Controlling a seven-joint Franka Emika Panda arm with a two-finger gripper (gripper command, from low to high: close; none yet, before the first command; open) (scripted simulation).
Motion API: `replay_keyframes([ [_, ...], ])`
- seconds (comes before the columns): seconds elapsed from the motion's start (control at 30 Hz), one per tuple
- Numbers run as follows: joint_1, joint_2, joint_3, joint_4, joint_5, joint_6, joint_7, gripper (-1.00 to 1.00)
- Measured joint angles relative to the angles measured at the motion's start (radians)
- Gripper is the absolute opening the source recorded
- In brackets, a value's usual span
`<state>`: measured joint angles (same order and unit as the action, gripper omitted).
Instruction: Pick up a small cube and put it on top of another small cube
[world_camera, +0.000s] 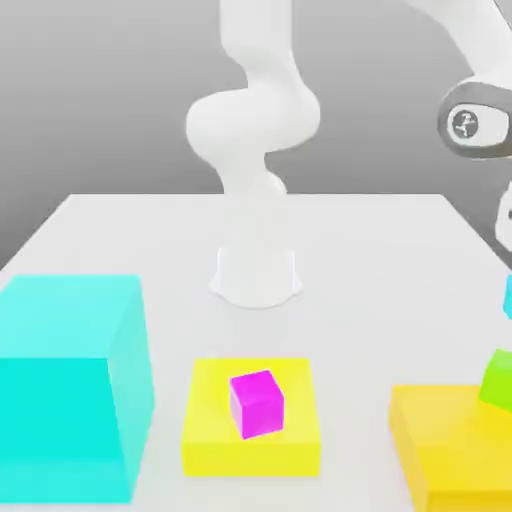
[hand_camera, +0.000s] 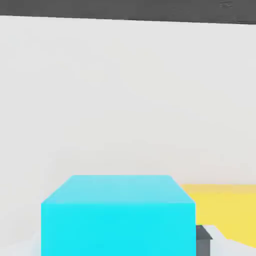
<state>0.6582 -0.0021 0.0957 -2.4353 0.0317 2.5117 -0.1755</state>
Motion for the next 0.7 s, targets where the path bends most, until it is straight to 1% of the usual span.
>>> replay_keyframes([
  [0.07, -0.014, 0.002, -0.003, 0.025, -0.003, -0.033, -0.086, -1.00],
  [0.2, -0.082, 0.005, 0.030, 0.075, -0.009, -0.098, -0.258, -1.00],
  [0.23, -0.096, 0.004, 0.036, 0.065, -0.019, -0.113, -0.276, -1.00],
  [0.3, -0.105, 0.044, 0.045, 0.046, -0.034, -0.076, -0.283, -1.00],
  [0.37, -0.094, 0.105, 0.046, 0.030, -0.052, -0.005, -0.275, -1.00],
  [0.4, -0.093, 0.129, 0.044, 0.024, -0.060, 0.023, -0.270, 1.00],
  [0.6, -0.092, 0.141, 0.043, 0.021, -0.064, 0.039, -0.268, 1.00],
  [0.7, -0.091, 0.079, 0.046, 0.035, -0.047, -0.035, -0.280, 1.00],
])
